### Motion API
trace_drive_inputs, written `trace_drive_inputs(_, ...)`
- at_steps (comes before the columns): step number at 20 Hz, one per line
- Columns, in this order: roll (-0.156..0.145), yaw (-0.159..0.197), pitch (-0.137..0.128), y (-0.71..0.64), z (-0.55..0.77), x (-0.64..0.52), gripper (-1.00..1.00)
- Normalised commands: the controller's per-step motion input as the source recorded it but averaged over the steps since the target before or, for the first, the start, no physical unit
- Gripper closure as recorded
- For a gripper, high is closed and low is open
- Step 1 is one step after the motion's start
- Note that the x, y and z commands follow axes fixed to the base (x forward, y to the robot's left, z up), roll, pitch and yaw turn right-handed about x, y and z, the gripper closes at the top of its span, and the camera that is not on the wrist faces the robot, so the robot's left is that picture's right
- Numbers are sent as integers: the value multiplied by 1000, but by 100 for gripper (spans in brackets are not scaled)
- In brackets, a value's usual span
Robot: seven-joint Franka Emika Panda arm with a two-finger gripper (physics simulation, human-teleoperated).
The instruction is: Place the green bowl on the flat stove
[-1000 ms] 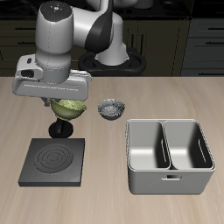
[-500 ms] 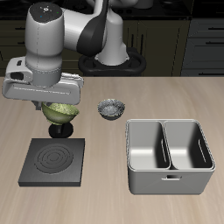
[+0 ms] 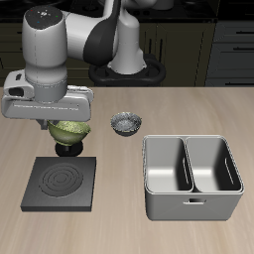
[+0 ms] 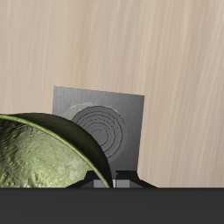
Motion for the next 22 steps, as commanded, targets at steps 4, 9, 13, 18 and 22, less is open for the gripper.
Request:
trace_drive_inputs(4,1,6,4,-141,-84,34,100)
trace_drive_inputs(9,6,6,10,-3,-107,-48,100)
trace_drive_inputs(13,36,18,-2,-10,-129,-53,100)
trace_drive_inputs(18,85,9,-24,87,-28,-46,100)
trace_drive_inputs(22,-5,-8,-2,50,-2,7,100)
